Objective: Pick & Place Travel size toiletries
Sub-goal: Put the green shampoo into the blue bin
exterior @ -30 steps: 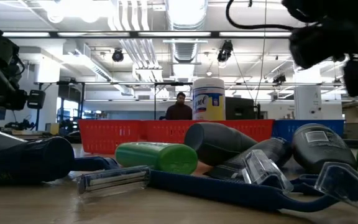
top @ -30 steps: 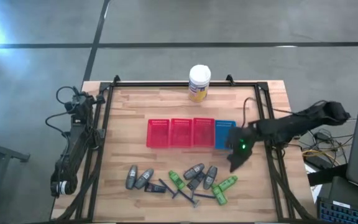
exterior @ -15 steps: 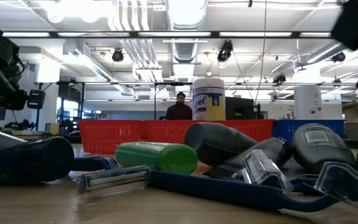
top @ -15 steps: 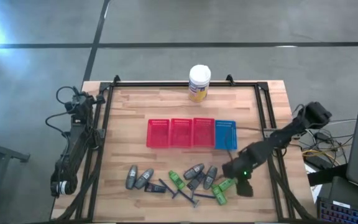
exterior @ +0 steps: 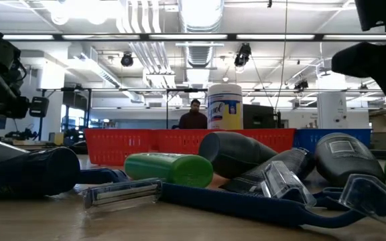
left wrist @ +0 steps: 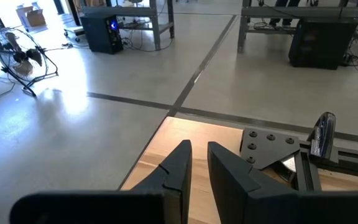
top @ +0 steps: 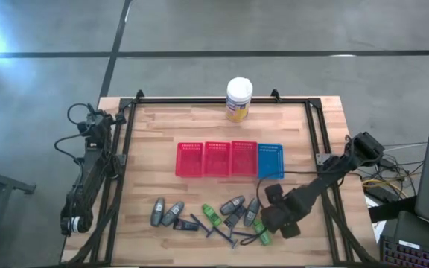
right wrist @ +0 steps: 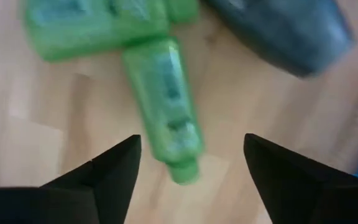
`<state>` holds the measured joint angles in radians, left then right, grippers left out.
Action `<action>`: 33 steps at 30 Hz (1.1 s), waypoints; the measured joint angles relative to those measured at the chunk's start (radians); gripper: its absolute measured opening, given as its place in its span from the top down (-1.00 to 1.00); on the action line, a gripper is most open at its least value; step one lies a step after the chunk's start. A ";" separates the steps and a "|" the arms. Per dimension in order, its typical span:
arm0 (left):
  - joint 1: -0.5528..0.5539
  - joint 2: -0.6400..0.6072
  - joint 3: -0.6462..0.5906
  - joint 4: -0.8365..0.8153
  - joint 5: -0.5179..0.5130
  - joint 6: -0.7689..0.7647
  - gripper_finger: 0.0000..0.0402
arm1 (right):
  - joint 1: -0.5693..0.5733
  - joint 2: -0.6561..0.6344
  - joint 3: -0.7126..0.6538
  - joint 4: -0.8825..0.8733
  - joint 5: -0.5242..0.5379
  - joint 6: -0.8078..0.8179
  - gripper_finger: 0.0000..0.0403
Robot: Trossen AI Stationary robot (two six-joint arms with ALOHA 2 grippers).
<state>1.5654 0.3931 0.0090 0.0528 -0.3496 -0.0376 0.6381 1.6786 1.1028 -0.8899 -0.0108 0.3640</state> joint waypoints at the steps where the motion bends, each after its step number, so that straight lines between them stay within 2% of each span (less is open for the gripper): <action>1: 0.000 0.000 0.000 0.000 0.000 0.000 0.71 | 0.001 -0.004 -0.008 0.021 -0.019 0.000 -0.44; 7: 0.000 0.000 0.000 0.000 0.000 0.000 0.71 | 0.011 -0.003 -0.062 0.104 -0.042 -0.022 -0.53; 14: 0.000 0.000 0.000 0.000 0.000 0.000 0.71 | 0.010 0.000 -0.151 0.169 0.011 -0.024 -0.54; 23: 0.000 0.000 0.000 0.000 0.000 0.000 0.71 | 0.010 -0.002 -0.231 0.337 0.015 -0.027 -0.34; 33: 0.000 0.000 0.000 0.000 0.000 0.000 0.71 | 0.026 -0.007 -0.273 0.361 0.022 -0.027 -0.02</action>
<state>1.5650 0.3927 0.0090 0.0528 -0.3496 -0.0376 0.6640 1.6720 0.8302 -0.5294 0.0109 0.3367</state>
